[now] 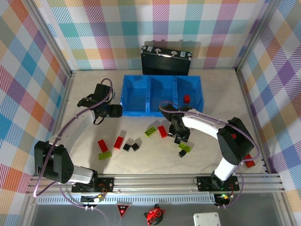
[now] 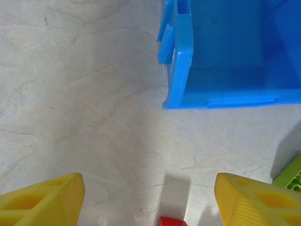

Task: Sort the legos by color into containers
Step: Pick up the lego from the center of the table.

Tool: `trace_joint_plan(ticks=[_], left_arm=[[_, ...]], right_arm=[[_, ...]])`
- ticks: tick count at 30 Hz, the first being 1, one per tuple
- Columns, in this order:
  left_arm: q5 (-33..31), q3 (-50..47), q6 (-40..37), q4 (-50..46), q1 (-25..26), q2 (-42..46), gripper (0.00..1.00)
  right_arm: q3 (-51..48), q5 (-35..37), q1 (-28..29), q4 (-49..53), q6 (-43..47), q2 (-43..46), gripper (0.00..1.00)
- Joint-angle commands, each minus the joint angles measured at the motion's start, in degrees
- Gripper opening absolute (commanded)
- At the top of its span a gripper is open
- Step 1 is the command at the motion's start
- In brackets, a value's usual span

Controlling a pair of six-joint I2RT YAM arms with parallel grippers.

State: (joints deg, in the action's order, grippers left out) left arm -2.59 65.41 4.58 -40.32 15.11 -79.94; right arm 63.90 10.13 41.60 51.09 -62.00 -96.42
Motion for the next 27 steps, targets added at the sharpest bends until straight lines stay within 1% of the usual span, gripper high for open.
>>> trace_joint_plan(ticks=[1,12,20,27], left_arm=[[0.3,-0.1,-1.2,0.0,-0.9,0.7,0.73],[0.6,0.1,-1.2,-0.2,-1.0,-0.2,0.73],[0.2,0.3,-0.9,-0.6,-1.1,-1.1,0.71],[0.2,0.9,-0.4,-1.2,-1.6,-2.6,0.71]], right_arm=[[-0.7,-1.2,0.1,-0.8,-1.5,-1.7,0.56],[-1.4,-1.6,0.1,-1.8,-1.8,-3.1,0.52],[-1.3,-1.3,0.2,-1.6,-1.1,-3.1,0.47],[0.7,-1.8,0.6,-0.7,0.0,-3.8,0.44]])
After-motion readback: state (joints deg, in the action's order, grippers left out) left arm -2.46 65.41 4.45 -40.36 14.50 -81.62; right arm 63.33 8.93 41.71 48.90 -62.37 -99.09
